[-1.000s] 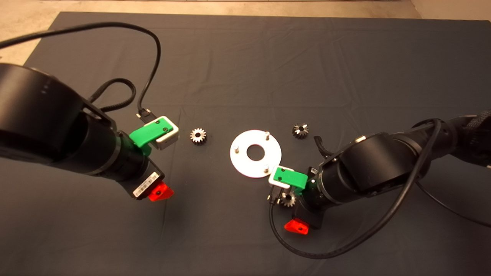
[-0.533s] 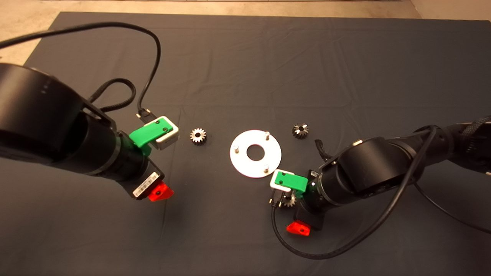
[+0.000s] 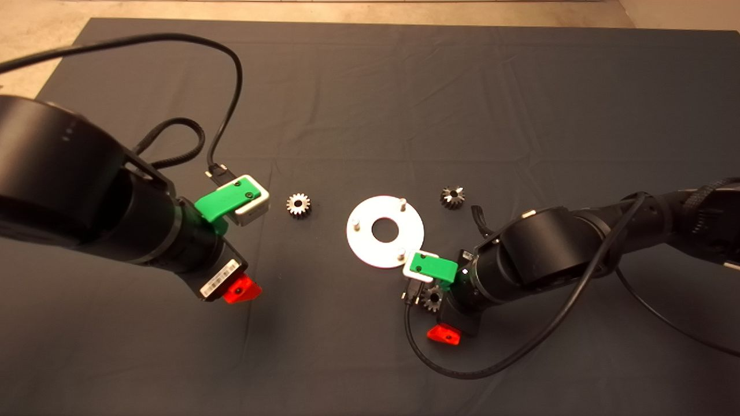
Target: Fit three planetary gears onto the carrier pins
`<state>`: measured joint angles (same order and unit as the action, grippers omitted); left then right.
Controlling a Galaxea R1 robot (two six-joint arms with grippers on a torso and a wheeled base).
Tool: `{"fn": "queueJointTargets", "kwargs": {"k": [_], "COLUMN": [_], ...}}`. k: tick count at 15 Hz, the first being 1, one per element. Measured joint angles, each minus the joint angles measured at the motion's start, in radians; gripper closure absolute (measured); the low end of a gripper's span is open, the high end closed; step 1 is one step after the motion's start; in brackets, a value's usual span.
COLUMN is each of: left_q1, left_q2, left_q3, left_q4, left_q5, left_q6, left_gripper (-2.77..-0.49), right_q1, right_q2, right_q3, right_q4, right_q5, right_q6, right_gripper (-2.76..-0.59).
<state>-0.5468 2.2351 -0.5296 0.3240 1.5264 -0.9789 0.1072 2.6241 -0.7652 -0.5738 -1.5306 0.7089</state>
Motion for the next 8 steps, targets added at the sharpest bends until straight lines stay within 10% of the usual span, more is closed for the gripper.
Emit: {"fn": "queueJointTargets", "kwargs": {"k": [8], "left_q1": [-0.003], "left_q2": [0.000], "left_q3": [0.000], "left_q4": [0.001], "left_q5": [0.000], "left_q6": [0.000], "left_gripper": [-2.77], "right_q1": [-0.005], "right_q2": [0.022], "right_q3": [-0.005], "right_q4": [-0.006], "right_q5": [0.000], "right_q6": [-0.003], "right_gripper": [-2.53]}}
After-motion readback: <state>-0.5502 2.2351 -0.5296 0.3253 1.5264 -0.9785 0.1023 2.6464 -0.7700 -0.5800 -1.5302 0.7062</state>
